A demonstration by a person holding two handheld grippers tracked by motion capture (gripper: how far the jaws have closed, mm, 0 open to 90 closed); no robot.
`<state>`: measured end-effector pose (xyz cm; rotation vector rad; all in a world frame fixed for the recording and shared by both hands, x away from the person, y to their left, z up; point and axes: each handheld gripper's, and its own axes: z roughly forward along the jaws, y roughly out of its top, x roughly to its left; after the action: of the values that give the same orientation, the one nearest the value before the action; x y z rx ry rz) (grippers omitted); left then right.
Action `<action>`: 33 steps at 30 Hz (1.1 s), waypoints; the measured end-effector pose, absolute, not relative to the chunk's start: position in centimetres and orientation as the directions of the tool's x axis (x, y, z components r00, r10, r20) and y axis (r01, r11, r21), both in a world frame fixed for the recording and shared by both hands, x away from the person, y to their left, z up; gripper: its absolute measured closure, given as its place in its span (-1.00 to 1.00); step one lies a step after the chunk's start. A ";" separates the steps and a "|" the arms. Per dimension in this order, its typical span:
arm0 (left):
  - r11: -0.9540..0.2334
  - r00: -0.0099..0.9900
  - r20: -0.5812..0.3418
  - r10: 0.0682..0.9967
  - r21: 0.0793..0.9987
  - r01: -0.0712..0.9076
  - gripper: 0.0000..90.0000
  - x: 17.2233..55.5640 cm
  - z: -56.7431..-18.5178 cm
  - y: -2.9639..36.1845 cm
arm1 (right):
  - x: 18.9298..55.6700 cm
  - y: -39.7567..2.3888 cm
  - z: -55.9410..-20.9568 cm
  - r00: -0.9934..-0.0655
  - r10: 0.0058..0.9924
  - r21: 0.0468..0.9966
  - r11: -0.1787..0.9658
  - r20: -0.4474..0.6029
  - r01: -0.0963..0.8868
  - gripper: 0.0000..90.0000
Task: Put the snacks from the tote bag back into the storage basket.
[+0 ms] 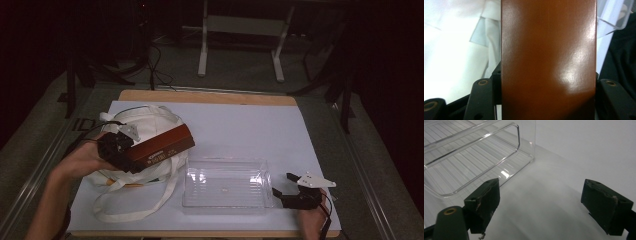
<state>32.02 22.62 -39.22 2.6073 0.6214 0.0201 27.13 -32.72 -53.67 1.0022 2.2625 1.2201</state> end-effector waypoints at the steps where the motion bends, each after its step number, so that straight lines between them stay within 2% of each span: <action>1: -0.801 0.903 -0.089 0.420 0.432 0.415 -0.03 32.0 -39.2 22.4 | 27.1 -32.7 -53.7 -0.674 0.739 0.835 0.369 0.003 0.409 -0.66; 33: -0.864 0.958 -0.019 0.286 0.427 0.266 -0.03 30.6 -38.1 18.3 | 27.1 -32.7 -53.7 -0.673 0.739 0.834 0.368 0.006 0.411 -0.66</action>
<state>30.63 18.27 -38.06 2.6724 0.3954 0.0627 27.13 -32.71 -53.66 1.0044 2.2637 1.2207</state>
